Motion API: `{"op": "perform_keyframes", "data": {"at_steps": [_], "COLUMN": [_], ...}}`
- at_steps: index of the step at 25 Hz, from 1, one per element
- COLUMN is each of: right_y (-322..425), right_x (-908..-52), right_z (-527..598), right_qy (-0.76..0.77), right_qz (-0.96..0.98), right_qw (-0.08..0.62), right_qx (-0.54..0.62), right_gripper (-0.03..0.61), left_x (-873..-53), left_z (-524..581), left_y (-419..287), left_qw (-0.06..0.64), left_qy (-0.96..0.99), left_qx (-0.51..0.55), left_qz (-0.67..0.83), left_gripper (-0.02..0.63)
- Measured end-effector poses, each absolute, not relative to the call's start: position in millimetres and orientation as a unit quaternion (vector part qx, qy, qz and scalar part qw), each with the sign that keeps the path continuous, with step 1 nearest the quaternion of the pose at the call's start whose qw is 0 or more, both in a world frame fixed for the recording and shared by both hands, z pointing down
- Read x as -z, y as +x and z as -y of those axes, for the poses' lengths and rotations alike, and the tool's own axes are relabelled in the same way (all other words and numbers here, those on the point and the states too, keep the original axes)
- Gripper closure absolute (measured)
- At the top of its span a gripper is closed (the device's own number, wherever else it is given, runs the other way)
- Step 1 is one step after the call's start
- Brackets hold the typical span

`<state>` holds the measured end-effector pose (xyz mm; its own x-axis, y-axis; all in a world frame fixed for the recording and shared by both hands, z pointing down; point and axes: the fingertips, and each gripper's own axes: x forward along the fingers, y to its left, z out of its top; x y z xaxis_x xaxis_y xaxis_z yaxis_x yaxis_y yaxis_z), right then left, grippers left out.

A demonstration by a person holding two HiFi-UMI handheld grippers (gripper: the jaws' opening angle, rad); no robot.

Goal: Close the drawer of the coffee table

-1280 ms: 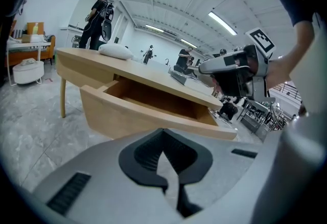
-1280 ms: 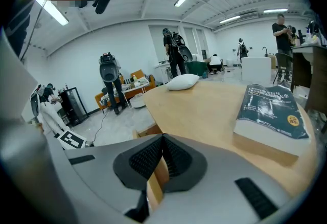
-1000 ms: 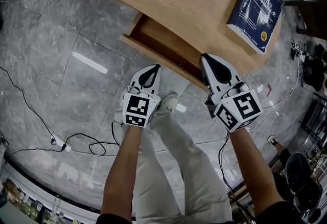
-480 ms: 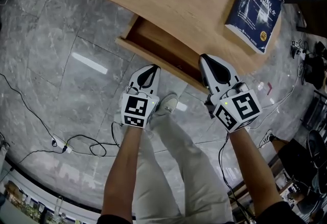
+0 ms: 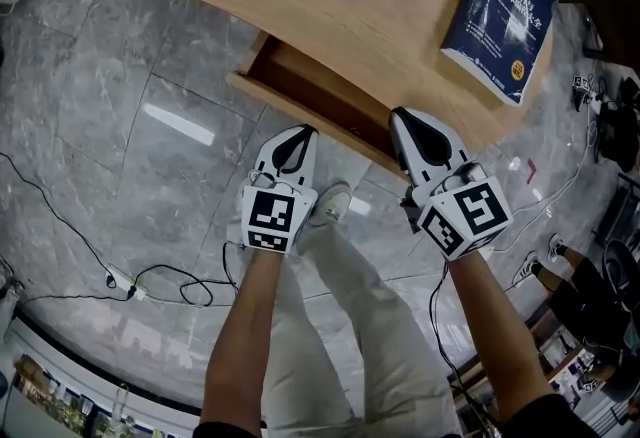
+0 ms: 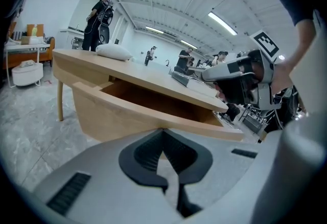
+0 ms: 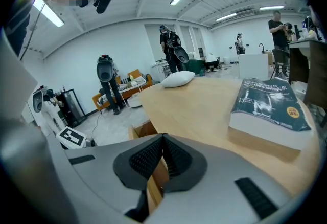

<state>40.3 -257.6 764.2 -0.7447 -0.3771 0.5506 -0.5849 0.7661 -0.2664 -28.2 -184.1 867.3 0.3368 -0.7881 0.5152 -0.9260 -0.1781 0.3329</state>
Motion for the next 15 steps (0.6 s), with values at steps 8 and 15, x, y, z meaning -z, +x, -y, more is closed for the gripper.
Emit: {"op": "perform_keyframes", "data": {"at_steps": [8,15], "right_y": [49,59], "right_x": [-764,-763], "right_z": [264,268], "right_qy": [0.277,0.285], "right_qz": [0.905,0.902], "right_qw": [0.236,0.232], "right_qx": [-0.222,-0.226], "right_gripper": [0.565,0.565], "left_x": [-868,-868], "left_z": [200,216], "left_y": [-26,-24], "left_qw": [0.298,0.292], "left_qy": [0.76,0.762], "left_qx": [-0.132,-0.139], "left_qz": [0.561,0.561], "left_gripper": [0.612,0.614]}}
